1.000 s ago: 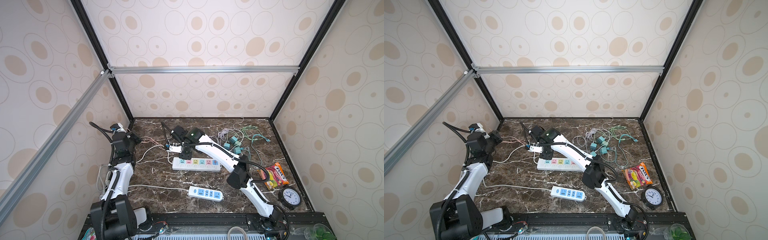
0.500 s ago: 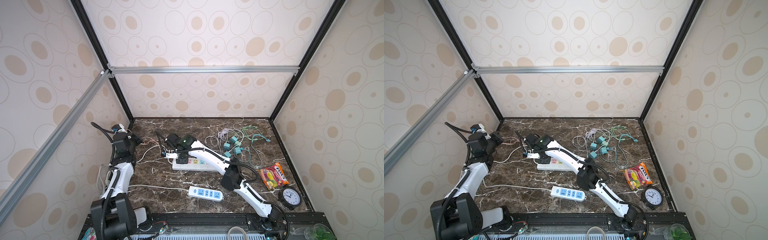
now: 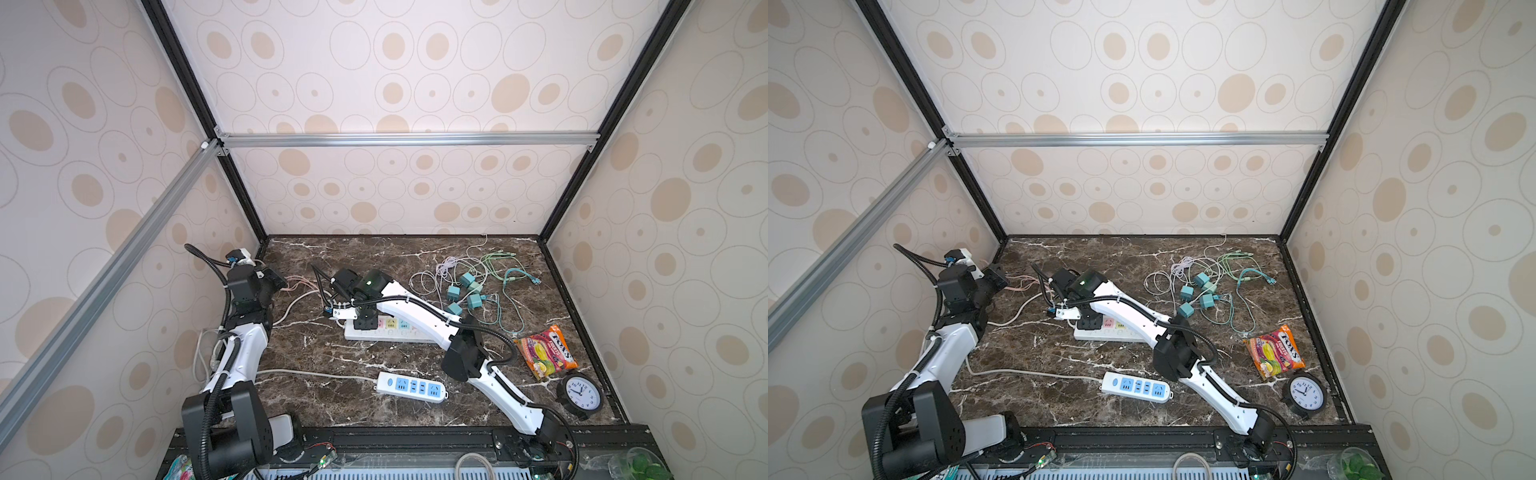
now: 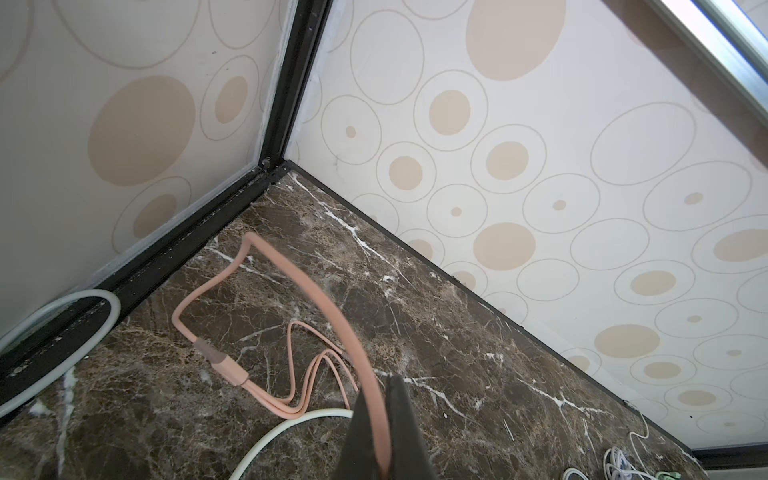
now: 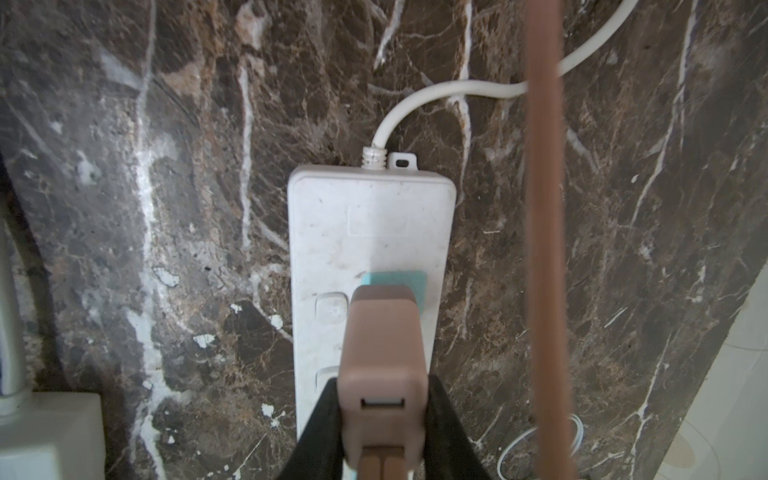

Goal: Insert the plug
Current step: 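Carry the pink charger with the right gripper over the farther power strip, then lower the pink charger with the right gripper and push its prongs into a socket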

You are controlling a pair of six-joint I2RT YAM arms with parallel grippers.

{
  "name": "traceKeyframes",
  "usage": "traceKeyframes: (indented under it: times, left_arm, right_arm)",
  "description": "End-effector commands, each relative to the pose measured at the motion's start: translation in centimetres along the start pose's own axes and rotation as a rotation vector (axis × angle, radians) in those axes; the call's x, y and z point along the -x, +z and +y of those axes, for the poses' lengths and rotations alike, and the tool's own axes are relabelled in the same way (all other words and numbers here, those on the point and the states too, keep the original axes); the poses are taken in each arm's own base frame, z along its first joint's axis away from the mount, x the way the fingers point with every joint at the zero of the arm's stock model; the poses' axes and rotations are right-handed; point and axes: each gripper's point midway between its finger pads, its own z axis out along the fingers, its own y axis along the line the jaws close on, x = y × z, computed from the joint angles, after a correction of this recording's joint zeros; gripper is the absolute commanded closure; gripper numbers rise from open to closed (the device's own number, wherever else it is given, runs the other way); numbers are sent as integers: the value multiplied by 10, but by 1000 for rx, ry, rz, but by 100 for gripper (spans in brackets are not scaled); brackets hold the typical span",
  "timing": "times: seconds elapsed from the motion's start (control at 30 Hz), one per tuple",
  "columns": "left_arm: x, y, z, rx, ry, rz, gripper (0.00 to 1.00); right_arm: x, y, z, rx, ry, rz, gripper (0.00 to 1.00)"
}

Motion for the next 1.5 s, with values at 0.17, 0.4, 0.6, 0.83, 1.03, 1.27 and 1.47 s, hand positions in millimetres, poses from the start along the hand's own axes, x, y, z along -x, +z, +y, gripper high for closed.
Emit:
traceKeyframes:
  times: [0.17, 0.4, 0.6, 0.83, 1.03, 1.27, 1.47]
  left_arm:
    - [1, 1, -1, -14, 0, 4, 100]
    - [-2, 2, -2, -16, 4, 14, 100]
    - [-8, 7, -4, -39, -4, 42, 100]
    - [-16, 12, -6, -68, -14, 77, 100]
    - [-21, 14, -7, -82, -17, 93, 100]
    - [-25, 19, -5, -80, -23, 111, 100]
    - [-30, 22, -3, -80, -34, 127, 100]
  right_arm:
    - [-15, 22, 17, 59, -35, 83, 100]
    - [-32, 31, 39, 176, -54, 137, 100]
    - [-68, 14, 47, 274, -34, 216, 100]
    - [-77, 6, 30, 238, 9, 216, 100]
    - [-76, 29, 44, 314, 16, 219, 100]
    - [-93, 54, 44, 327, 22, 289, 99]
    - [-80, 37, 30, 267, 50, 221, 76]
